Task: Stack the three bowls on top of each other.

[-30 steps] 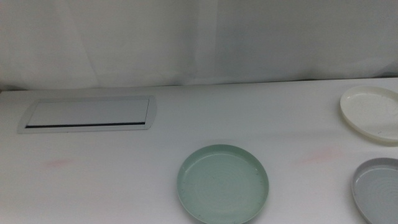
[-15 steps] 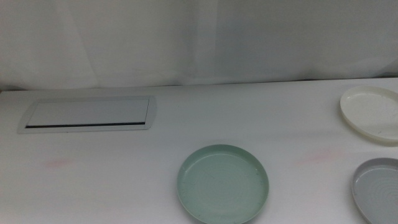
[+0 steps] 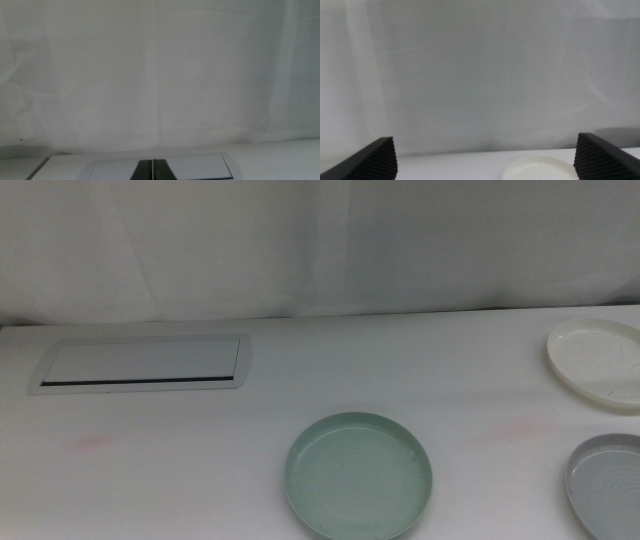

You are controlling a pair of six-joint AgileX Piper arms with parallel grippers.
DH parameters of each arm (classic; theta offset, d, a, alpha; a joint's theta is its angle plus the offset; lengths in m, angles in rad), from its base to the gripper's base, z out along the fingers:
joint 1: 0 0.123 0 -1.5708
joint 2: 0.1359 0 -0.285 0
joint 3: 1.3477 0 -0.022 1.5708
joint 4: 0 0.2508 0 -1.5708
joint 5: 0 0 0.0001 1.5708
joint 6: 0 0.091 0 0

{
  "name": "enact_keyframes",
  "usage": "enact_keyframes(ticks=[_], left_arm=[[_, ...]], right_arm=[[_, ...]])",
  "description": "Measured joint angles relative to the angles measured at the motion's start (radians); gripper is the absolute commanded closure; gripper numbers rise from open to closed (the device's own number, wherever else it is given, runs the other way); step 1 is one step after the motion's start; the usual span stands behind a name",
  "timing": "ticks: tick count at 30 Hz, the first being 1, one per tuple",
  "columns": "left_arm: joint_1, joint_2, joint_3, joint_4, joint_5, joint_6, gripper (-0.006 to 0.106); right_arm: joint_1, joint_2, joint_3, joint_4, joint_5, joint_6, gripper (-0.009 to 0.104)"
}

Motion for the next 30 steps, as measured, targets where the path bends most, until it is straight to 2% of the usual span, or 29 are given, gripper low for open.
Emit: enact_keyframes(ticks=[5,10,13,16,19,23,27,30], left_arm=[[0.0,0.0,0.0,0.0,0.0,0.0,0.101],[0.0,0.0,0.0,0.0,0.0,0.0,0.101],[0.0,0.0,0.0,0.0,0.0,0.0,0.101],[0.0,0.0,0.0,0.0,0.0,0.0,0.101],[0.0,0.0,0.0,0.0,0.0,0.0,0.101],[0.0,0.0,0.0,0.0,0.0,0.0,0.101],[0.0,0.0,0.0,0.0,0.0,0.0,0.101],[0.0,0.0,0.0,0.0,0.0,0.0,0.101]], right_arm=[[0.0,0.164,-0.231,-0.168,0.182,0.032,0.001],[0.0,0.388,-0.475,-0.336,0.505,0.201,0.001],[0.004,0.513,-0.556,-0.467,0.658,0.284,0.001],[0.013,0.609,-0.584,-0.547,0.725,0.319,0.001],[0.008,0.682,-0.589,-0.584,0.8,0.353,0.001],[-0.039,0.795,-0.589,-0.582,0.857,0.402,0.001],[-0.114,0.853,-0.573,-0.553,0.86,0.434,0.001],[-0.164,0.876,-0.507,-0.498,0.814,0.444,0.001]])
